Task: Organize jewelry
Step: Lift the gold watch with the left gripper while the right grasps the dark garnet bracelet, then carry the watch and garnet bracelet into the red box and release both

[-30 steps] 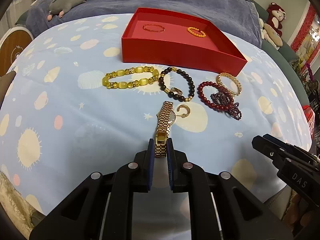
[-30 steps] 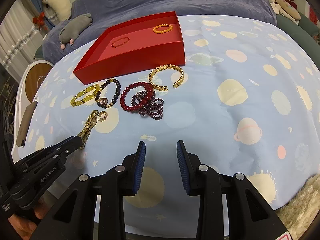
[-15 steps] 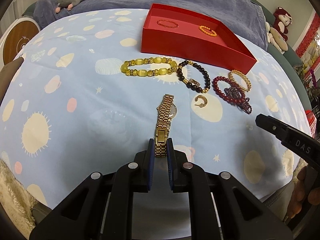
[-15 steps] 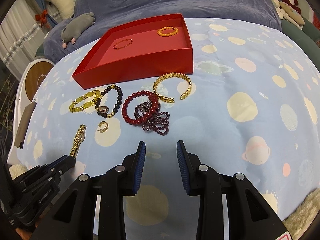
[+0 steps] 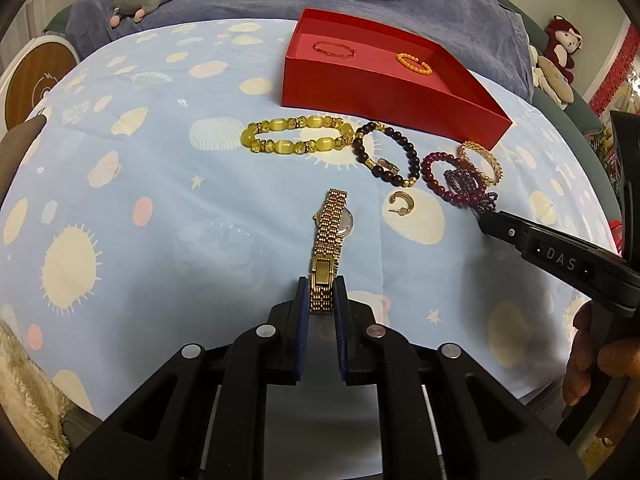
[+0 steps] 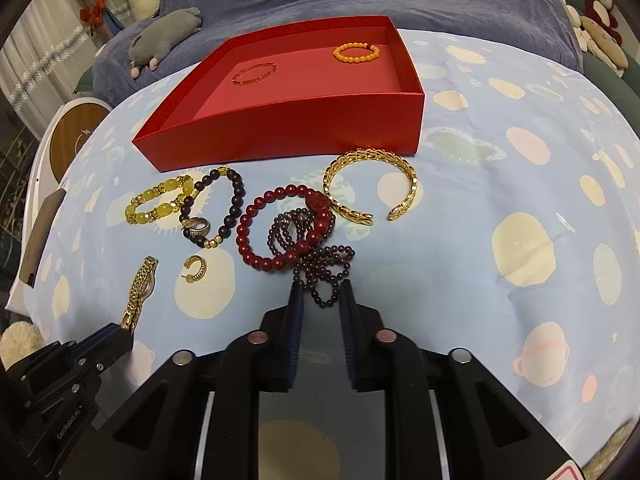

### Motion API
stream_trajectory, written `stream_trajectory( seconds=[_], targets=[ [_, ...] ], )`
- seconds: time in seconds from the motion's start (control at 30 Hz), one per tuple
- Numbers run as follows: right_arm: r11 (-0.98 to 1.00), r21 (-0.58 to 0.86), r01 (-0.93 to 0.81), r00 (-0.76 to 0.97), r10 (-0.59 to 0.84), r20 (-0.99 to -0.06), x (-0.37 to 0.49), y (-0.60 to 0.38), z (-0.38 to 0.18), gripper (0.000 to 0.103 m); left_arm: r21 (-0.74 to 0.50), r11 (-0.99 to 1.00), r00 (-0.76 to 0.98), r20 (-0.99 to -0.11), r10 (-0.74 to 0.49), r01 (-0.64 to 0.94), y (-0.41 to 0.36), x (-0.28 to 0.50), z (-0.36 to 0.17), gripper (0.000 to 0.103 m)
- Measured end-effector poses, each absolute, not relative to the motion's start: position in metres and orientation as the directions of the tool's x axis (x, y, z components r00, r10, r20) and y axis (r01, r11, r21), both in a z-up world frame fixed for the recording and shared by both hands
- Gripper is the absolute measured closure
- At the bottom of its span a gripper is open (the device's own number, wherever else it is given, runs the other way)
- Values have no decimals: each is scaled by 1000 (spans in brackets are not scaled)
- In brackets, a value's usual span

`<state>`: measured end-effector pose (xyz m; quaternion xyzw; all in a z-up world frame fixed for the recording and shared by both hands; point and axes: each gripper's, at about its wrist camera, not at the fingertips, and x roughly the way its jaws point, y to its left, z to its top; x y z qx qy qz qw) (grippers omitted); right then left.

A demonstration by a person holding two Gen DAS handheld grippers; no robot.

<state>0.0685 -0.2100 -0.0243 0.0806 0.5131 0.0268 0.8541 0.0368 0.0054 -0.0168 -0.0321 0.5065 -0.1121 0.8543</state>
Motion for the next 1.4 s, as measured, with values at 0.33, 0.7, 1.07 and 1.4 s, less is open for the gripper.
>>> stream_trajectory(
  seconds=[0.33,0.7,1.07,1.4],
  targets=[
    [966,252,61,496,190,-847,45,-224,-6,99,-194,970,447,-861,-241,149,10,33,-8,91],
    [940,331,79,573,228,-787,10,-239,38,99,-229,959,471,-836,-280,165,12,23,20,91],
    [934,352,65,624,237,-744,16,-239,66,99,-283,944,485,-810,-330,169,13,30,54,91],
    [928,367,57,647,246,-722,44,-247,77,99,-271,944,509,-795,-330,189,10,69,86,91]
  ],
)
